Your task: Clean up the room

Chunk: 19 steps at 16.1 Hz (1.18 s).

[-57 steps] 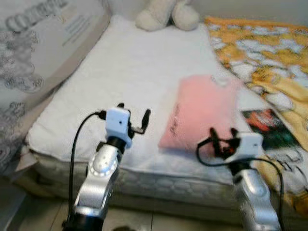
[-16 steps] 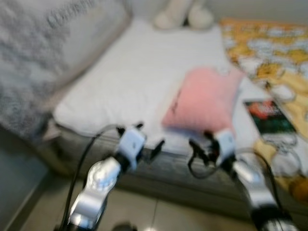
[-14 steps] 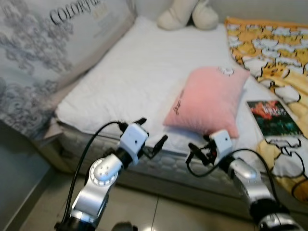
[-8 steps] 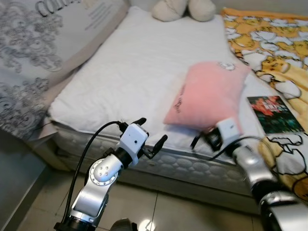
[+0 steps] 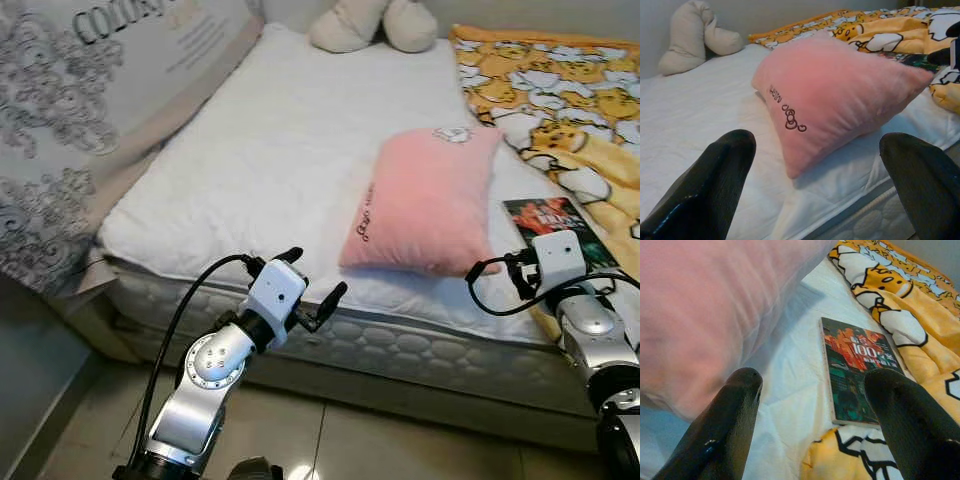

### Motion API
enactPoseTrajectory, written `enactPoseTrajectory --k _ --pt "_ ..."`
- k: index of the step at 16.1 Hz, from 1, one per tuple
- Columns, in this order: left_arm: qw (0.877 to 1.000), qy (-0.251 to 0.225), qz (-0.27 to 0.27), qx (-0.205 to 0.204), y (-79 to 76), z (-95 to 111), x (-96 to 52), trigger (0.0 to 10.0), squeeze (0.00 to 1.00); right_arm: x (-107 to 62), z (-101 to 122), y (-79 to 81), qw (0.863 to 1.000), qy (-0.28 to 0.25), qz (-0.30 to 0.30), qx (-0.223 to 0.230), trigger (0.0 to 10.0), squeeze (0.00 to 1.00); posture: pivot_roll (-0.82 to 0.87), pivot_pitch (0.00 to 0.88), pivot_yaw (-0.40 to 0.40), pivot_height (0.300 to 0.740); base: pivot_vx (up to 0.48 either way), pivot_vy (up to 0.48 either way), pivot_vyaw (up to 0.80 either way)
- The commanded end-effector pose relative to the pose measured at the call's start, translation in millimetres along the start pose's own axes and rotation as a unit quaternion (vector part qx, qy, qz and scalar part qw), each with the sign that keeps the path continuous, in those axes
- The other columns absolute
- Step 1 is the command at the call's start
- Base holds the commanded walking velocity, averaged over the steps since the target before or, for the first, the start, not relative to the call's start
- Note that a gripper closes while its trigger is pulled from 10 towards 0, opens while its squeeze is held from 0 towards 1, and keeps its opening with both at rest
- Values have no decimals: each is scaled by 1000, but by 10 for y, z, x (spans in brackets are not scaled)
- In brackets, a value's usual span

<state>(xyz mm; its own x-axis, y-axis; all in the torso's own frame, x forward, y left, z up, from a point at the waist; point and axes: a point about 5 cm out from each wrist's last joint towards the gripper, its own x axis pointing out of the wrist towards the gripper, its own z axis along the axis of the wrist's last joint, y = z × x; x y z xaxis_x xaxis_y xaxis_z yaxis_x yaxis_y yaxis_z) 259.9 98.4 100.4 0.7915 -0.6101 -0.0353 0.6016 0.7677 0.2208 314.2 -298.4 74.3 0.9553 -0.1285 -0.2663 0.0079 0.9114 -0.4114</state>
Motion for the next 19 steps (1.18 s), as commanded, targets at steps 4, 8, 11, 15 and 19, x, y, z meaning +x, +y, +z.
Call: enactPoseTrajectory --k 4,8,11,15,19 --pt "1000 -10 22 9 65 54 21 10000 0 -38 44 51 997 -55 -21 44 10000 0 82 0 25 740 0 0 0" --pt "971 -35 205 -122 477 258 68 10000 0 -346 501 331 954 -229 -88 171 10000 0 74 0 18 740 0 0 0" --pt "972 -52 192 -129 392 338 89 10000 0 -589 444 684 951 -229 -70 196 10000 0 63 0 20 740 0 0 0" --pt "978 -43 183 -90 380 349 175 10000 0 -621 355 961 960 -192 -23 201 10000 0 32 0 38 740 243 -263 0" --pt "982 -35 172 -76 378 316 159 10000 0 -650 419 903 958 -192 -18 213 10000 0 32 0 37 740 332 -343 0"
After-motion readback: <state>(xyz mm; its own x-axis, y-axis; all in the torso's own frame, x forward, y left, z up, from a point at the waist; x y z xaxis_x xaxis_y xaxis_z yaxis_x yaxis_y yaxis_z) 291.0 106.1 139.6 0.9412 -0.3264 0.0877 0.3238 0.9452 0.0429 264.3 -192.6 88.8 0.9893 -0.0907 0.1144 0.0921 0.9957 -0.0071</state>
